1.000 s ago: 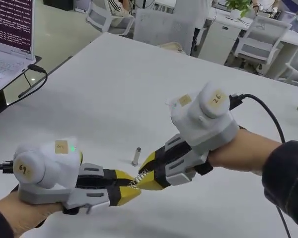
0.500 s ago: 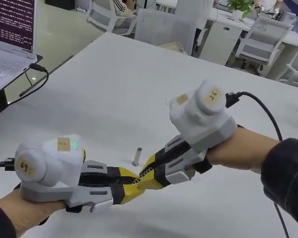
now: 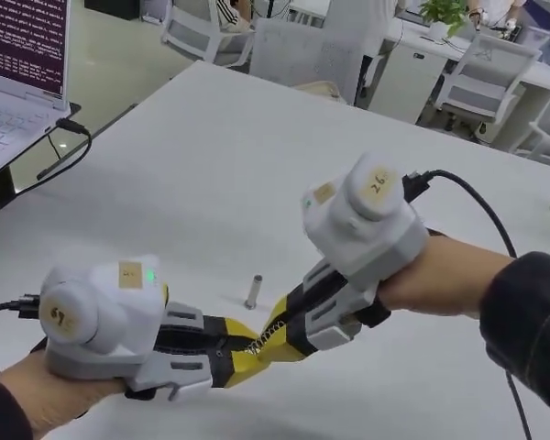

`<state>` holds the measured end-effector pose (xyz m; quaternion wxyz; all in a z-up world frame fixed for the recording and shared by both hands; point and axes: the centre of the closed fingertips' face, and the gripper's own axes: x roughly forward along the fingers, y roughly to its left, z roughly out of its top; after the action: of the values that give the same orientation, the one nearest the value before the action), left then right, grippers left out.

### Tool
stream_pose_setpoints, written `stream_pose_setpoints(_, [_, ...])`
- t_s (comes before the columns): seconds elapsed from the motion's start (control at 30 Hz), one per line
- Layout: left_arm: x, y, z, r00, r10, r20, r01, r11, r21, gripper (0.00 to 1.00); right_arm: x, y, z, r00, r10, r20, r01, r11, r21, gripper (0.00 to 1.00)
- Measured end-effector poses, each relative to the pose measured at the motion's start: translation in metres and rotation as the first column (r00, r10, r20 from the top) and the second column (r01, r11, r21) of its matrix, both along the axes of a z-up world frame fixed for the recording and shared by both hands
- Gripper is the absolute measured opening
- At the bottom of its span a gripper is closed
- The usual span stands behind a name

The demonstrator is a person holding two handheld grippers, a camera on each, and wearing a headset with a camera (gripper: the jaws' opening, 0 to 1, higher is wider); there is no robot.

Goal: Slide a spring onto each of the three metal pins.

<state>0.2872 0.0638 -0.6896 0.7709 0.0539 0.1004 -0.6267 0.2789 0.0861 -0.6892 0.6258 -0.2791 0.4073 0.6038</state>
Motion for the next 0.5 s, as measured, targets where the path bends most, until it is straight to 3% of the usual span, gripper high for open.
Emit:
stream_pose_setpoints(0.27, [0.0011, -0.0044, -0.0005, 1.0, 0.013, 0.003, -0.013, 1.0, -0.008, 0.03, 0.0013, -0.0035, 0.0, 1.0, 0.014, 0.003, -0.014, 0.999, -0.048, 0.08])
stream_pose_setpoints(0.5, [0.0041, -0.003, 0.0006, 1.0, 0.022, 0.011, -0.022, 1.0, -0.023, 0.03, 0.0038, -0.0002, 0.0026, 1.0, 0.025, 0.014, -0.025, 0.998, -0.06, 0.08])
